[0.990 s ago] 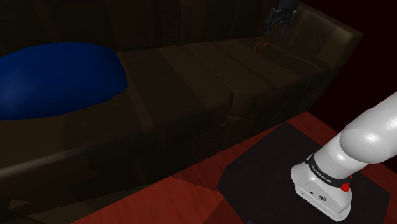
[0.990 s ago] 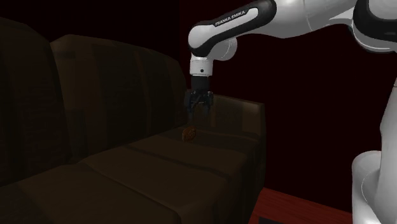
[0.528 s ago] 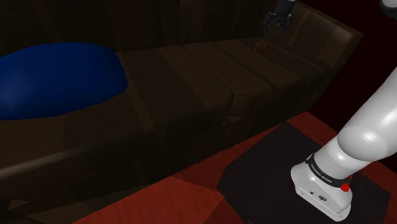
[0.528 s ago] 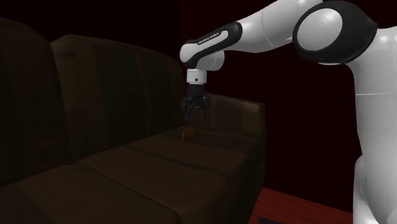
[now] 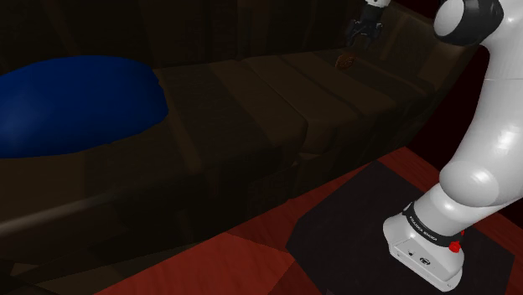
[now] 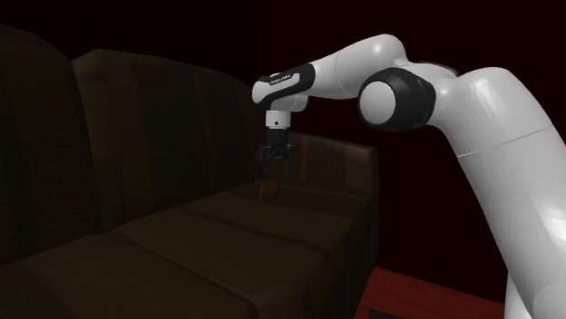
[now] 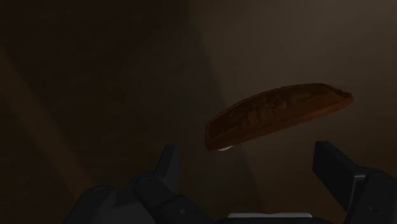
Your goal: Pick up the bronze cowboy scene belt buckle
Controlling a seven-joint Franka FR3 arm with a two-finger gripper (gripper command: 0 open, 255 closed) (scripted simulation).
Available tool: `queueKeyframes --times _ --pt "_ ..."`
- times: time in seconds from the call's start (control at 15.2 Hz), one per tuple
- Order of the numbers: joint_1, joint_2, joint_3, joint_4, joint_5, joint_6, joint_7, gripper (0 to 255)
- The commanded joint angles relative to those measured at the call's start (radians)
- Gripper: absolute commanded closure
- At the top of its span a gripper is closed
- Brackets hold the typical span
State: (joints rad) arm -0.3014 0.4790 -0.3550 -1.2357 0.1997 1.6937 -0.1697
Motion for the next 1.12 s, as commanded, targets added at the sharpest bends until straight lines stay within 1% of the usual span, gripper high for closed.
queueKeyframes --times 0.0,0.4,0.53,0.59,1.06 --pt "-0.013 0.03 0.001 0.028 0.01 -0.001 -0.003 0" --pt "-0.002 0.025 0.002 -0.069 0.011 0.091 -0.01 0" --pt "-0.002 0.025 0.002 -0.069 0.011 0.091 -0.01 0" --pt "-0.002 0.026 0.003 -0.066 0.011 0.089 -0.01 255" --pt "-0.002 0.027 0.003 -0.065 0.011 0.089 -0.01 255"
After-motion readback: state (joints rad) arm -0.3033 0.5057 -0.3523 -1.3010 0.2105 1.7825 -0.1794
